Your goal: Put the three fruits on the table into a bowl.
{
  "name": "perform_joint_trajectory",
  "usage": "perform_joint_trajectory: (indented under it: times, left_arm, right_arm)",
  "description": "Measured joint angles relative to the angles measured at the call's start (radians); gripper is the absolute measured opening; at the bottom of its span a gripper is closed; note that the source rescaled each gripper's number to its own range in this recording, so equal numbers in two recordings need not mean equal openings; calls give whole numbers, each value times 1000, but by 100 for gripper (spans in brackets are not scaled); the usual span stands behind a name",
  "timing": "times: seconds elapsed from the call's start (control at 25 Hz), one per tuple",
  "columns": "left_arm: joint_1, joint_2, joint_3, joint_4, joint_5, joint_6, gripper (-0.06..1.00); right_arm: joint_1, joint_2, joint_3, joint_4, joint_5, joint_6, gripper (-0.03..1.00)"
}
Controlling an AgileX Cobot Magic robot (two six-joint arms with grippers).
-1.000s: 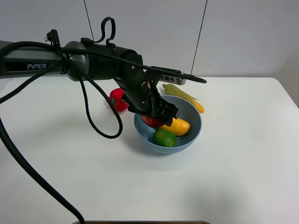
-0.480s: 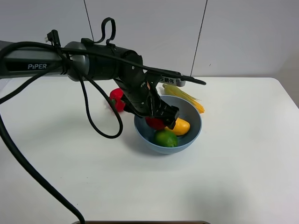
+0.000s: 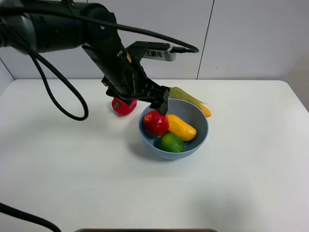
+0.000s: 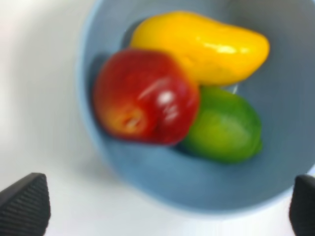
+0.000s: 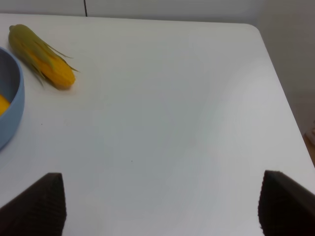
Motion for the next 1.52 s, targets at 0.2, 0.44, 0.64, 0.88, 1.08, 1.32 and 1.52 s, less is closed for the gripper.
perform_joint_trajectory:
  times: [0.2,0.44,0.64,0.88,1.08,1.32,1.52]
  left_arm:
    - [56,-85,0,37,114,0,98]
    - [111,-161,0,102,225,0,98]
    - [174,-205,4,156,340,-34,98]
    - [184,-343,81,292,350,-102,98]
    - [184,-516,200,387,352,-172,98]
    - [238,-744,394,418,354,-220,98]
    - [388,-947,576,347,354,-189,98]
  right_arm:
    - [0,0,0,0,0,0,51]
    - [0,0,0,0,0,0,51]
    - [0,0,0,0,0,0,51]
    - [0,0,0,0,0,0,51]
    - [0,0,0,0,0,0,51]
    - [0,0,0,0,0,0,51]
    - [0,0,0,0,0,0,51]
